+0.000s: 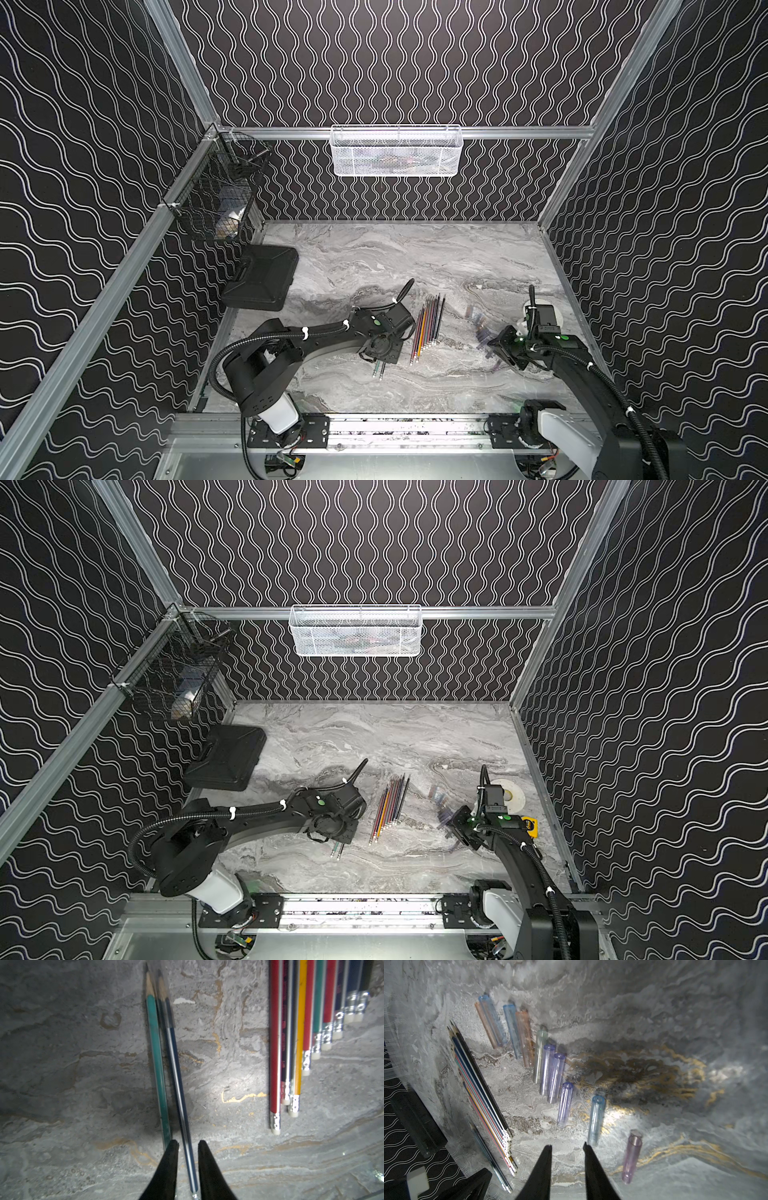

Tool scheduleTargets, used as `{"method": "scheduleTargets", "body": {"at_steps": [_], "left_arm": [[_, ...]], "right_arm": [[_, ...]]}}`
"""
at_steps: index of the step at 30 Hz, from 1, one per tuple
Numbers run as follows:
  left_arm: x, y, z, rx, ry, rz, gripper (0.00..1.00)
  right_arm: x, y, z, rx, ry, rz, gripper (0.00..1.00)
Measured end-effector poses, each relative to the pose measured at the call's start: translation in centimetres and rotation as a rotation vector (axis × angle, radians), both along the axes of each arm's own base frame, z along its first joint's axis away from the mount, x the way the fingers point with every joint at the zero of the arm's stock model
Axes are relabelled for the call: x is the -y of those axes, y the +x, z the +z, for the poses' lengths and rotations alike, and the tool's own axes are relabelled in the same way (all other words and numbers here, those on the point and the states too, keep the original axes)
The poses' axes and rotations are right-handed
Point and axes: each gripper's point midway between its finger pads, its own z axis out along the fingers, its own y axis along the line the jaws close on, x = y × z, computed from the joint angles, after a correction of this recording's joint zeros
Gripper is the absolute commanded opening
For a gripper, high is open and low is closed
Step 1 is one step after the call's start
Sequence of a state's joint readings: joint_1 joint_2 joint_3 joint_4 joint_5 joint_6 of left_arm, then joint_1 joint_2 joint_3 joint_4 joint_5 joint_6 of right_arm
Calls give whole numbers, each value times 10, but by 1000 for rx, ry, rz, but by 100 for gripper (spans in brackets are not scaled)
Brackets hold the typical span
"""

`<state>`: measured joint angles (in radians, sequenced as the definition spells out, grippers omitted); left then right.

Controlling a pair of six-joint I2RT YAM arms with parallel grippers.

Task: Remove the protective cover of the pencils
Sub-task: Pick up the pencil from the center of the board.

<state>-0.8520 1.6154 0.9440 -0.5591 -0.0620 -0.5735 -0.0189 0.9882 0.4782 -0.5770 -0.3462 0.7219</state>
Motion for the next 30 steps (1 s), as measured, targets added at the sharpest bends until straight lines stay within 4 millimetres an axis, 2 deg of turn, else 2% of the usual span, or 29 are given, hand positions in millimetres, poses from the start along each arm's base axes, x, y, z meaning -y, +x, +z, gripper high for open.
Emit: {"method": "scheduleTargets", "body": {"at_steps": [9, 25, 27, 30], "left_arm": [[-1, -3, -12, -21, 13, -1, 23], [10, -8, -18, -33, -15, -18, 22], [12, -8, -18, -29, -20, -24, 21], [12, -9, -19, -26, -19, -20, 13]], "right_arm": [[-1, 1, 0, 1, 3, 2, 28], [-1, 2, -3, 8, 6, 3, 28], [-1, 2, -3, 6, 7, 3, 28], [-1, 2, -3, 6, 7, 3, 28]]}}
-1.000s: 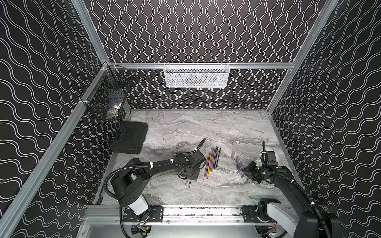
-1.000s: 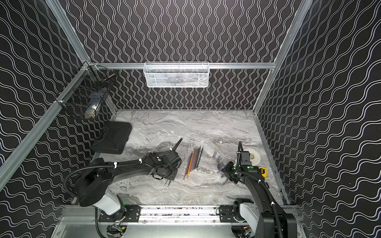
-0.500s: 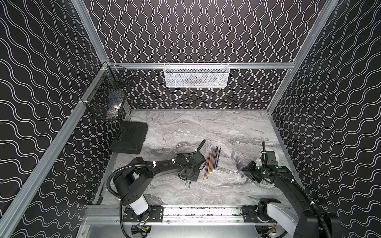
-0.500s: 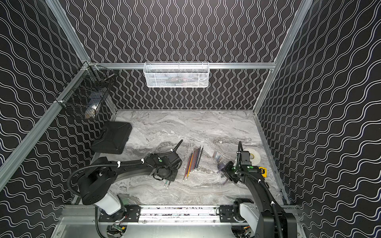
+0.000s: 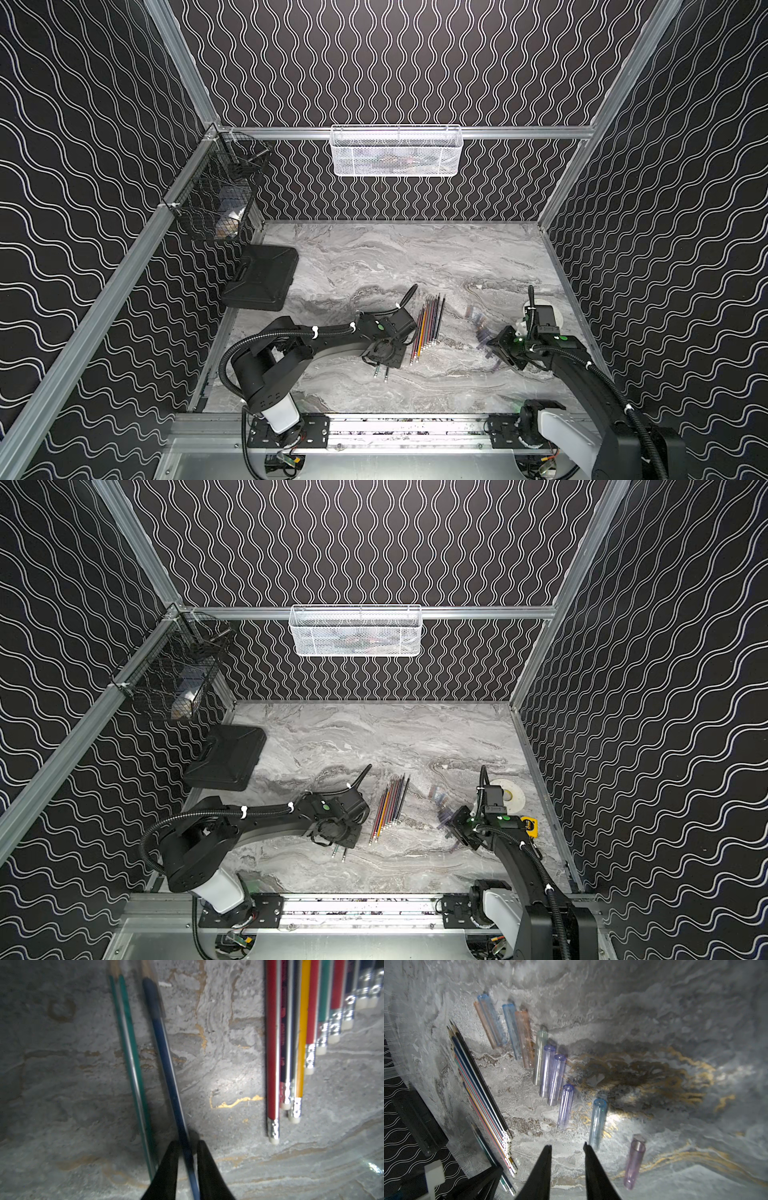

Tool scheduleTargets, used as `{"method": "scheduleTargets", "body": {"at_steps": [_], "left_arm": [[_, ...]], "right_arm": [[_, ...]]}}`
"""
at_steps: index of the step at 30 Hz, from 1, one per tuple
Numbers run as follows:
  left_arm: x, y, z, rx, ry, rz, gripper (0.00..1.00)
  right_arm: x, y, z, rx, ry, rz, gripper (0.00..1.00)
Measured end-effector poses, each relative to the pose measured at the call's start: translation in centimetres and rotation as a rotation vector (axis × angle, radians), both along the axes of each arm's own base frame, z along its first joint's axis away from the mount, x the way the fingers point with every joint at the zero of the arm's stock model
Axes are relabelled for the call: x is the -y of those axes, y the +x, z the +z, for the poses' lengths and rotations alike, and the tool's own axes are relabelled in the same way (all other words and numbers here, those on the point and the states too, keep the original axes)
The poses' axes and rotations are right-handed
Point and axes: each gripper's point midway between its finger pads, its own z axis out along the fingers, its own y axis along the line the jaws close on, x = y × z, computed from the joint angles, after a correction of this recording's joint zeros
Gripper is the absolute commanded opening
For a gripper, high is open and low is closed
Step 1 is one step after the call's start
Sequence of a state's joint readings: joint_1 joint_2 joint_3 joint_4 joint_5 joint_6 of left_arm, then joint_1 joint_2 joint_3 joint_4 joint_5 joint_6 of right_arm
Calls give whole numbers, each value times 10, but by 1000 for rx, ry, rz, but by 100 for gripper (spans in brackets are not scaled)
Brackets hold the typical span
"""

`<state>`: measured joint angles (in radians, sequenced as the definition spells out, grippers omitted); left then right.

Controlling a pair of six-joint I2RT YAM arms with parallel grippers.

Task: Remove the protective cover of the pencils
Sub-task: Pick up the pencil from the center of the board.

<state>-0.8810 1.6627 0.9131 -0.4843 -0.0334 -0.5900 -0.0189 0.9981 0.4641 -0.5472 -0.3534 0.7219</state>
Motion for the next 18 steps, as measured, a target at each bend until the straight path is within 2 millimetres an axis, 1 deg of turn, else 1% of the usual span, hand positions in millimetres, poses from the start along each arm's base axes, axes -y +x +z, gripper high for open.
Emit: {"method": "scheduleTargets", "body": {"at_steps": [1, 6, 8, 13, 16, 18], "left_arm": [[-1, 0, 0, 3, 0, 4, 12], [1, 1, -1, 8, -8, 10, 11], [1, 1, -1, 9, -10, 11, 5], [2, 2, 1, 10, -13, 14, 3], [2, 1, 4, 4, -13, 16, 2], [0, 0, 11, 9, -12, 18, 0]], "right_arm": [[0, 0, 0, 1, 0, 0, 28], [0, 0, 1, 7, 0, 0, 28], [0, 0, 2, 9, 0, 0, 28], [0, 0, 2, 11, 0, 0, 29], [0, 0, 3, 15, 0, 1, 29], [0, 1, 4, 18, -3, 7, 30]]}}
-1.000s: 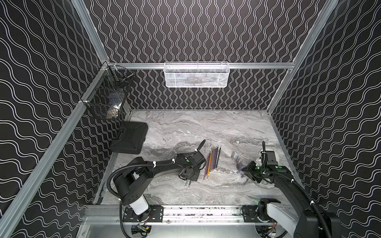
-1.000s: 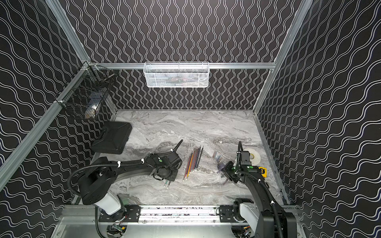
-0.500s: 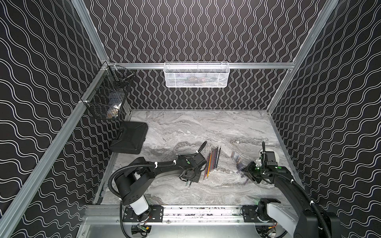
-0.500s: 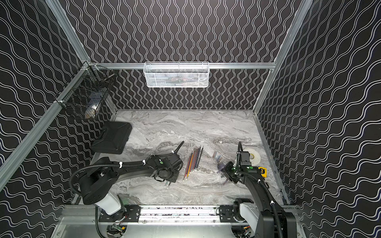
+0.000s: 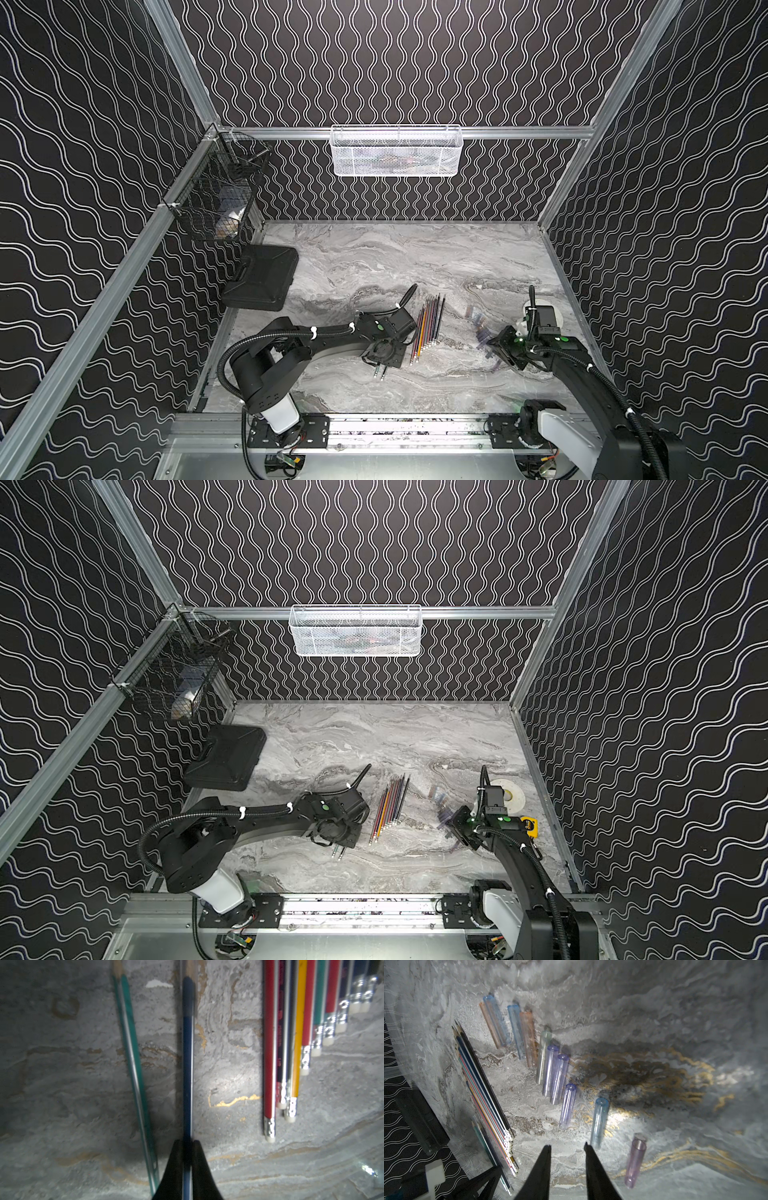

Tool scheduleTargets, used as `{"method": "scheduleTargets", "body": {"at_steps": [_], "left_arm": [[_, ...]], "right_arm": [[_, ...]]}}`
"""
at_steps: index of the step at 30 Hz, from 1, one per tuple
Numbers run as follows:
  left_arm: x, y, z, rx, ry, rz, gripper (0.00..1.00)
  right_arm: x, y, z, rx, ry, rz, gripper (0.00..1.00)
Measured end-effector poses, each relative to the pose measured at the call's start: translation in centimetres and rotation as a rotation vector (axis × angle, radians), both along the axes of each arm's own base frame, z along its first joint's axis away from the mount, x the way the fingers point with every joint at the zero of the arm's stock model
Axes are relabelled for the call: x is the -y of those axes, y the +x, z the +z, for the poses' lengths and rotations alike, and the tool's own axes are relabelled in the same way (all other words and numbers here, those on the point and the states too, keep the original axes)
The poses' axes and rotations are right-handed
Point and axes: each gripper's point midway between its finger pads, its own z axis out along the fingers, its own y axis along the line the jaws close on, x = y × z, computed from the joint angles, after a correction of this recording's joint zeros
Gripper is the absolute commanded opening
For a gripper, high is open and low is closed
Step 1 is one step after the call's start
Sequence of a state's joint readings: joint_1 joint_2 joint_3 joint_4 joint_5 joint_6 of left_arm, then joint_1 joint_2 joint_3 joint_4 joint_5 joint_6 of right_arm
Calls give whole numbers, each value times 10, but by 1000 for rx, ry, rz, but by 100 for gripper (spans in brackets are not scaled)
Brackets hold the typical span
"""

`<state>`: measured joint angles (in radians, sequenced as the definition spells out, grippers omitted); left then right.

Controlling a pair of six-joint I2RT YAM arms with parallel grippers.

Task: Remove the protective cover of the pencils
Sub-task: Pick up the pencil from the center of the board.

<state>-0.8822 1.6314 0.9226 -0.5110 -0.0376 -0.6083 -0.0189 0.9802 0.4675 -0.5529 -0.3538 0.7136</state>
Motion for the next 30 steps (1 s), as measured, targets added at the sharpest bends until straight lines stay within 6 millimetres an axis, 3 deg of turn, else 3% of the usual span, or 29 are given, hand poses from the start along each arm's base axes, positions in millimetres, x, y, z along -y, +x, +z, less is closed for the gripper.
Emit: {"method": "scheduleTargets", "body": {"at_steps": [5, 11, 15, 22, 25, 30], "left_arm": [[4, 9, 37, 76, -56, 11, 0], [9, 8, 79, 139, -166, -5, 0], [11, 0, 90, 140, -221, -28, 0], [24, -13, 100, 128, -311, -89, 0], [32, -17, 108, 136, -348, -117, 0], [35, -21, 116, 148, -374, -131, 1]], "right_arm": [[-2, 4, 11, 50, -4, 27, 38], [-16, 16, 57, 242, 47, 94, 41], [-53, 20, 89, 365, 206, 234, 43], [-150, 2, 128, 421, 373, 619, 44], [-172, 3, 128, 420, 372, 682, 44], [-192, 13, 118, 390, 360, 702, 43]]}}
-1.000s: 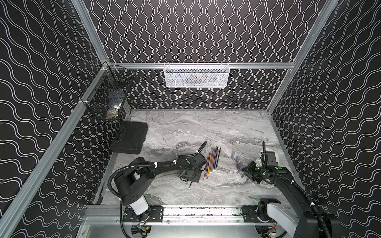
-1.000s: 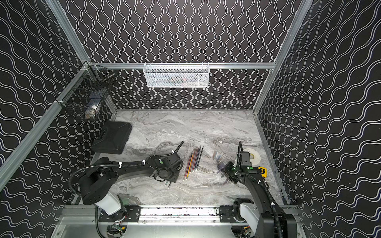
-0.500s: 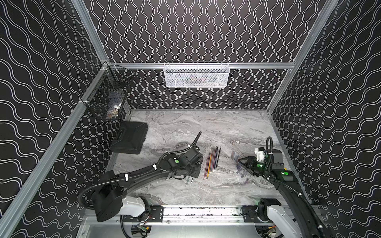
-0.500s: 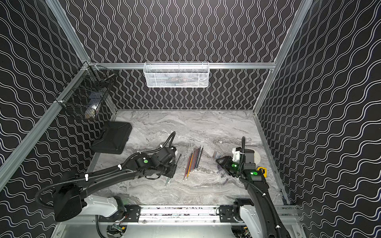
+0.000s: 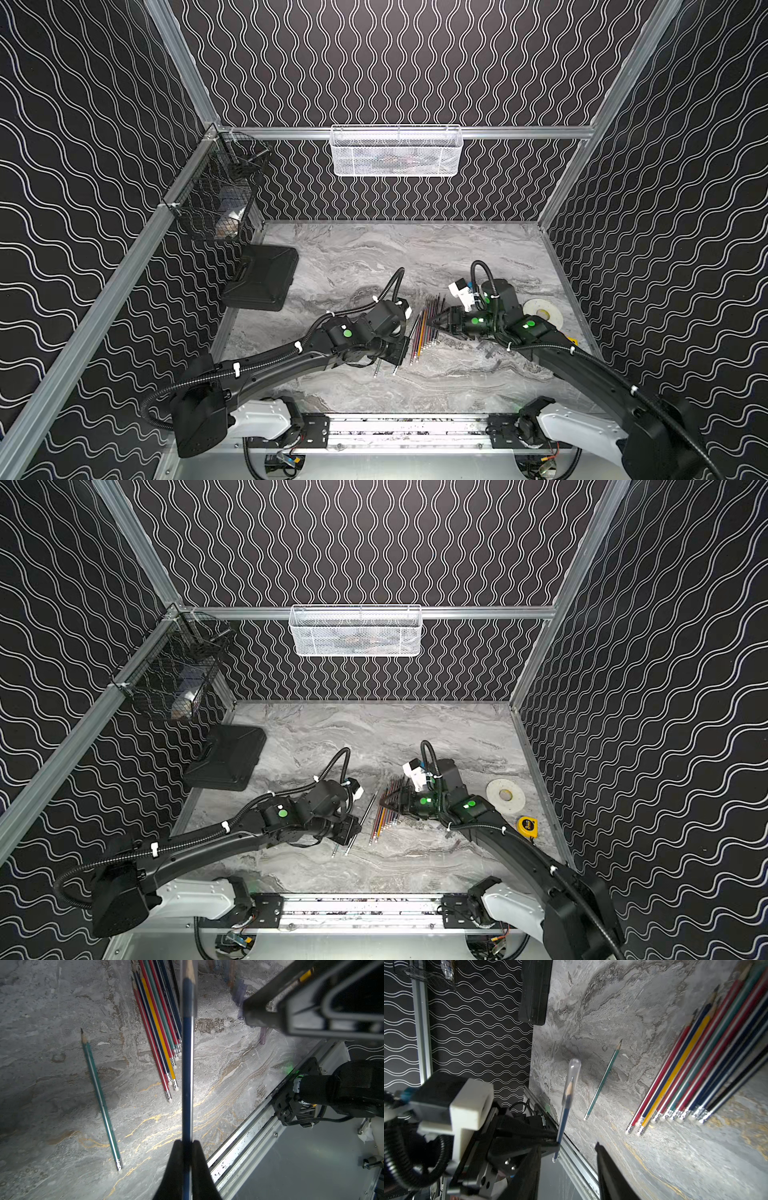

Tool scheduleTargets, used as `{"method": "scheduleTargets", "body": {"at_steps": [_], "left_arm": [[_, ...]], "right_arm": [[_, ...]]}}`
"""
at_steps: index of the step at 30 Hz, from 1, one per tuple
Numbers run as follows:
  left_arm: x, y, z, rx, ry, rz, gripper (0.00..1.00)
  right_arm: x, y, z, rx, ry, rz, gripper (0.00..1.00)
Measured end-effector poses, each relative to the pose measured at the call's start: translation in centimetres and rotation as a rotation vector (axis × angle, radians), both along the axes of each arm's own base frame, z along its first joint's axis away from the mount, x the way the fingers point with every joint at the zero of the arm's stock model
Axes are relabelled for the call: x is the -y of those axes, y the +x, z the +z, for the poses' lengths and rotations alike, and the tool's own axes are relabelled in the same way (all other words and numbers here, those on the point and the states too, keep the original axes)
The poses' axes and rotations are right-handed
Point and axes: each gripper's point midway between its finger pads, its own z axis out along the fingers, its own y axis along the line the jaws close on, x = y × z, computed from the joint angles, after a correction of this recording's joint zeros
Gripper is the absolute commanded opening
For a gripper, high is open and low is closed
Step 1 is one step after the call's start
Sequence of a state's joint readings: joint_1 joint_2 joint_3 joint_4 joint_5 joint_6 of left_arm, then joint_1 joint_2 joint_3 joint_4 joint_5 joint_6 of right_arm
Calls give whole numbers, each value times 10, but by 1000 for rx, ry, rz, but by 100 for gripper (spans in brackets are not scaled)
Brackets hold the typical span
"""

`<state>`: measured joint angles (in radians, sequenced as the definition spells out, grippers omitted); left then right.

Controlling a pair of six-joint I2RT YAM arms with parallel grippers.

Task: Remove the protective cover of the pencils
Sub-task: Pick up the pencil from the center of the board, then remove the protective sleeve from the pencil.

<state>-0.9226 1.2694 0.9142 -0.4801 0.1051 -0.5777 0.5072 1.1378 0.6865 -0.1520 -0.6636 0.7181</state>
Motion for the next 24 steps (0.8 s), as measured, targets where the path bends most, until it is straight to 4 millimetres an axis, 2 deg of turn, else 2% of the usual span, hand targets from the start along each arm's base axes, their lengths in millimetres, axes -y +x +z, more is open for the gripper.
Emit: {"method": "scheduleTargets", "body": {"at_steps": [8, 10, 14, 17, 21, 24], "left_arm": [[6, -3, 5, -2, -27, -20, 1], [7, -4, 6, -4, -33, -25, 2], [8, -6, 7, -6, -39, -32, 2], [9, -6, 8, -8, -42, -35, 3], [9, -7, 7, -11, -40, -37, 19], [10, -8, 6, -15, -42, -44, 20]], "right_arm": [[-15, 18, -1, 18, -6, -20, 39], [-17, 22, -3, 20, -8, -32, 28], [-18, 29, -5, 14, -13, -60, 18], [-19, 33, -6, -4, -6, -79, 2], [-23, 35, -1, -4, 27, -78, 0], [-23, 36, 4, -3, 42, -89, 0]]}}
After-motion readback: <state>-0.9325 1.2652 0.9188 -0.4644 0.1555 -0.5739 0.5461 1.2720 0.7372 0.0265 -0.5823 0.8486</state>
